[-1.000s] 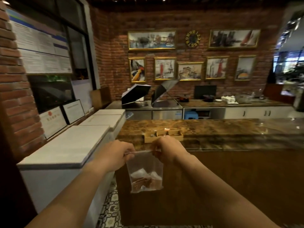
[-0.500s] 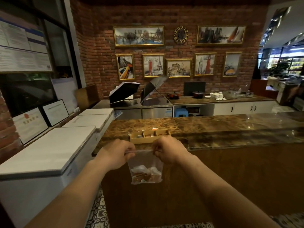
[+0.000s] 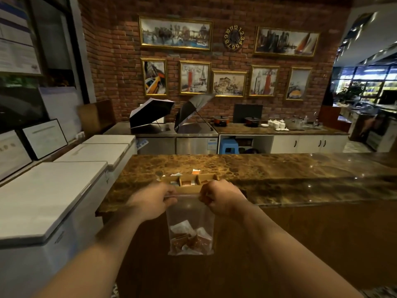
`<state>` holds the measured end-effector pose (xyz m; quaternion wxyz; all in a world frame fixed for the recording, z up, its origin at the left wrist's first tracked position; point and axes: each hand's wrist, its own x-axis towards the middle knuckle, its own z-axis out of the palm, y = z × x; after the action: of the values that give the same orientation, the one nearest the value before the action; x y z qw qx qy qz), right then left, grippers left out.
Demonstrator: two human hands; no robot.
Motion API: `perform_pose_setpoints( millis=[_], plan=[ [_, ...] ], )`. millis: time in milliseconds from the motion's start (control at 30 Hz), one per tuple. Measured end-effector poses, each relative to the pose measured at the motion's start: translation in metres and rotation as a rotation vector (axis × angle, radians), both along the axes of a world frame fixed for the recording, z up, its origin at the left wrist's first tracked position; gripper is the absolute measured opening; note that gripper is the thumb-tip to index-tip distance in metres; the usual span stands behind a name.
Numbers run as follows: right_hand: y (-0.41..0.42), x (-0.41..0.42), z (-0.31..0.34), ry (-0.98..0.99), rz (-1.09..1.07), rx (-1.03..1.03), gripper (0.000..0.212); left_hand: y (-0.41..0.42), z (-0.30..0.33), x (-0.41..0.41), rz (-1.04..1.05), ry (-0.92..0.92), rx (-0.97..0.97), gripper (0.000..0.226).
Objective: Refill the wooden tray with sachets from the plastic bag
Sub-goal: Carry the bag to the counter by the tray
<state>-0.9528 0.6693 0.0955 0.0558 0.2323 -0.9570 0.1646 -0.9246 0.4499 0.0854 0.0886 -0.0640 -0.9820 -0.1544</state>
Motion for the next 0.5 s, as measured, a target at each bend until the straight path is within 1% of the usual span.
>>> perform_pose_setpoints(
  millis=[33,133,233,367,500],
  plan=[
    [-0.004,-0.015,0.001,-0.011,-0.013,0.000,0.016,-0.005,-0.001,-0.016,-0.009,-0.011,0.015,0.013],
    [-0.018,-0.059,0.003,-0.003,-0.018,0.001,0.015,-0.021,-0.004,-0.066,-0.049,0.052,-0.011,0.015],
    [-0.030,-0.099,0.003,-0.042,-0.007,0.009,0.018,-0.031,-0.005,-0.110,-0.043,-0.011,0.049,0.018],
    [-0.039,-0.149,-0.003,-0.001,-0.026,-0.002,0.018,-0.038,-0.006,-0.160,-0.080,0.066,-0.015,0.013],
    [-0.043,-0.191,-0.007,-0.014,0.001,-0.019,0.020,-0.038,-0.005,-0.201,-0.065,0.076,-0.054,0.012]
  ],
)
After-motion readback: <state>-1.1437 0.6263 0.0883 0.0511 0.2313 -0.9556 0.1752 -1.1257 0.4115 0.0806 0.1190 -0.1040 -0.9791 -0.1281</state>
